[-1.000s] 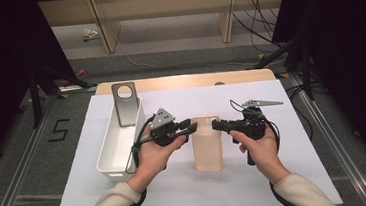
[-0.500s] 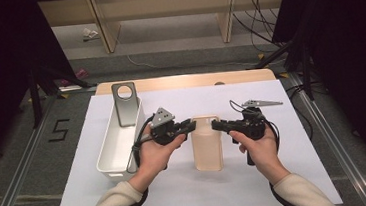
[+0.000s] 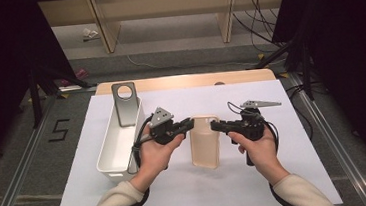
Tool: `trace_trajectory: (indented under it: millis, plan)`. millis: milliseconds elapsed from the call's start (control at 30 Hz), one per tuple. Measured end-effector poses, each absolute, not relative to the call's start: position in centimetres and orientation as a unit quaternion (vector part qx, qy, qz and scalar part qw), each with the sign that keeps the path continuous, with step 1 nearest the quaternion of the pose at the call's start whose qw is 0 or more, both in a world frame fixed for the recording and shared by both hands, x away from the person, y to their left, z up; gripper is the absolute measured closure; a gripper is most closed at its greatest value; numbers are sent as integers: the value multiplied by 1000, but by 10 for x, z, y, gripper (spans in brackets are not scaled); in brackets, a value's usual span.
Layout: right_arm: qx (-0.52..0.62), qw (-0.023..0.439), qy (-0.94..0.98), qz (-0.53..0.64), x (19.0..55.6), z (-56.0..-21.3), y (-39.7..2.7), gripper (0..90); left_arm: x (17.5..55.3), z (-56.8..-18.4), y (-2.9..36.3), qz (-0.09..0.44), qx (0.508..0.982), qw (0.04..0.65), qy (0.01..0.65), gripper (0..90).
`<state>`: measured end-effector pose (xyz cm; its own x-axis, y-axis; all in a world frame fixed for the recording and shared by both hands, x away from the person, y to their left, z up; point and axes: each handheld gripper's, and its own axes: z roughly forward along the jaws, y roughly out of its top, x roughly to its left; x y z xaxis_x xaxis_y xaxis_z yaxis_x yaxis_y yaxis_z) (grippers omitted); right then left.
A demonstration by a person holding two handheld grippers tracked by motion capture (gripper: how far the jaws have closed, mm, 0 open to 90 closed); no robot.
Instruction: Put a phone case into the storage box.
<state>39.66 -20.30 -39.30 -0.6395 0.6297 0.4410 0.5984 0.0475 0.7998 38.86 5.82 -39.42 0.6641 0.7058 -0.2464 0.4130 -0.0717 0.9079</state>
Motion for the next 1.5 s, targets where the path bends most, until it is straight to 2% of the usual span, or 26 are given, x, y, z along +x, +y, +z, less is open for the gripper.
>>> trace_trajectory:
  millis: [200,300,400,567,733,967,1500]
  plan:
    - [415,22,729,543,396,-393,-201,791,388,-392,59,141,720,561,384,840]
    - [410,28,730,545,396,-392,-201,738,388,-391,60,153,722,558,380,841]
    - [402,47,734,546,396,-389,-202,589,388,-391,63,159,720,556,382,841]
    - [387,66,741,544,396,-388,-204,391,390,-389,69,169,717,557,384,841]
    - [361,99,758,535,395,-387,-208,285,391,-384,76,178,713,557,387,841]
    - [330,139,787,502,391,-390,-216,246,390,-375,86,190,705,562,388,840]
    - [327,165,800,475,381,-399,-240,190,389,-357,103,218,700,565,379,840]
